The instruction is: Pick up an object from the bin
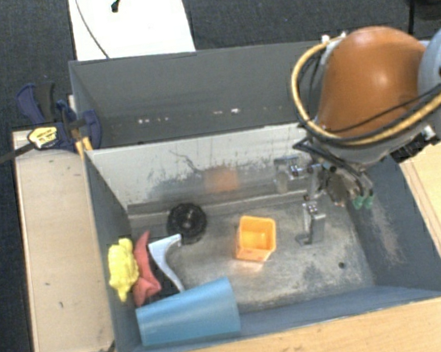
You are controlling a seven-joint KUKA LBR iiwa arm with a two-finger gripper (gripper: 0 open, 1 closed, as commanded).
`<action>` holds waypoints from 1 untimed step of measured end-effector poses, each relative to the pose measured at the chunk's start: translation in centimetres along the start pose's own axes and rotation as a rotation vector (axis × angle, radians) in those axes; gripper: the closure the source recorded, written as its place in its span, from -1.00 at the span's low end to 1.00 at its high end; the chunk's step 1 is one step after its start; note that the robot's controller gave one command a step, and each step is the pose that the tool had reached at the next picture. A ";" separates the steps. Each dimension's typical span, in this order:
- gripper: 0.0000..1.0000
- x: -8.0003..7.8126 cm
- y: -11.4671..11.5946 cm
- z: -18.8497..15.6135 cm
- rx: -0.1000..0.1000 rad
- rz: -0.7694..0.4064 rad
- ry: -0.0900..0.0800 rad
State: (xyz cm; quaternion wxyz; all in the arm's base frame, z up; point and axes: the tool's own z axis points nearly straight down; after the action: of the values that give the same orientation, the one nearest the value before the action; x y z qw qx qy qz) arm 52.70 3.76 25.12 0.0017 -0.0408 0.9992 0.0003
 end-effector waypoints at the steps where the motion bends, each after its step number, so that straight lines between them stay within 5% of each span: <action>1: -1.00 -0.4 0.0 3.5 0.001 -0.059 -0.008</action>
Offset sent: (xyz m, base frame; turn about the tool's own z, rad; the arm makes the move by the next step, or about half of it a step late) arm 0.0301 0.0149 -0.1322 -0.1180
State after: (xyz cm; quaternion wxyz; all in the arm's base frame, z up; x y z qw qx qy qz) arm 53.10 3.84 21.64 0.0057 -0.0703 0.9975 -0.0001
